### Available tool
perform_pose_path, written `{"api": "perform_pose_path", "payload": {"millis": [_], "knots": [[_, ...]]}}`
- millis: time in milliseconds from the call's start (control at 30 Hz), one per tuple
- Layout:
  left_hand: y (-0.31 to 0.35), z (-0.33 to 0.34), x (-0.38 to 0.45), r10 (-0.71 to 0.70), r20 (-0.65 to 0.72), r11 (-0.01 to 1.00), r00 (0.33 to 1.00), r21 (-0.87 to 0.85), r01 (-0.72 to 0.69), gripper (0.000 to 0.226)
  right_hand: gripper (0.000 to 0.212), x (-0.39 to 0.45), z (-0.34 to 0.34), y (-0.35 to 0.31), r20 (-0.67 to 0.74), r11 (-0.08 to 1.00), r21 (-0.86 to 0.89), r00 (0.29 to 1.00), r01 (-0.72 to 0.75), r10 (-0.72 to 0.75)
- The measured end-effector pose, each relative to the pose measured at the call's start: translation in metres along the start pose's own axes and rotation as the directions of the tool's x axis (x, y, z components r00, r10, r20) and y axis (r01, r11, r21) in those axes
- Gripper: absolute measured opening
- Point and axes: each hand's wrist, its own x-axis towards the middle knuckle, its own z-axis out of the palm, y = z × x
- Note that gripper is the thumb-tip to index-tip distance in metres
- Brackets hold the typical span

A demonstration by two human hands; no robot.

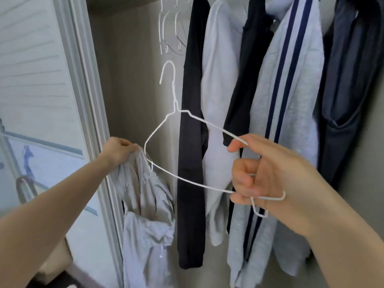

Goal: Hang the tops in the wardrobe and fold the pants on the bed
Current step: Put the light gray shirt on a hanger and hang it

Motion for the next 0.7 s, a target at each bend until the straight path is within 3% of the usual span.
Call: {"api": "perform_pose_path", "payload": {"millis": [133, 367, 500, 567, 633, 667, 700], "knots": [[-0.013, -0.004, -0.013, -0.004, -0.025, 0.998, 1.0, 0.061, 0.006, 0.025, 0.024, -0.013, -0.012, 0.007, 0.074, 0.996, -0.039, 0.994, -0.08, 0.083], [0.002, -0.007, -0.05, 0.151, 0.161, 0.978, 0.975, -0.165, -0.124, 0.02, 0.026, 0.008, -0.009, 0.06, -0.006, 0.986, -0.152, 0.998, -0.07, 0.07], [0.027, -0.006, -0.061, 0.127, 0.183, 0.93, 0.975, -0.363, -0.053, 0.017, 0.03, 0.024, 0.006, 0.106, -0.054, 0.958, -0.287, 0.998, 0.019, -0.036], [0.038, -0.013, -0.064, 0.108, 0.255, 0.874, 0.961, -0.485, 0.03, 0.015, 0.03, 0.029, 0.01, 0.121, -0.081, 0.978, -0.202, 0.995, 0.039, -0.057], [0.045, -0.031, -0.063, 0.148, 0.418, 0.813, 0.896, -0.568, 0.13, 0.022, 0.031, 0.033, 0.008, 0.126, -0.097, 0.997, -0.058, 0.994, 0.052, -0.058], [0.046, -0.041, -0.062, 0.186, 0.466, 0.836, 0.865, -0.538, 0.11, 0.026, 0.032, 0.035, 0.006, 0.127, -0.09, 0.998, -0.024, 0.994, 0.064, -0.065], [0.045, -0.05, -0.061, 0.248, 0.462, 0.906, 0.851, -0.421, -0.036, 0.027, 0.033, 0.035, 0.003, 0.126, -0.072, 0.997, -0.021, 0.994, 0.077, -0.078]]}}
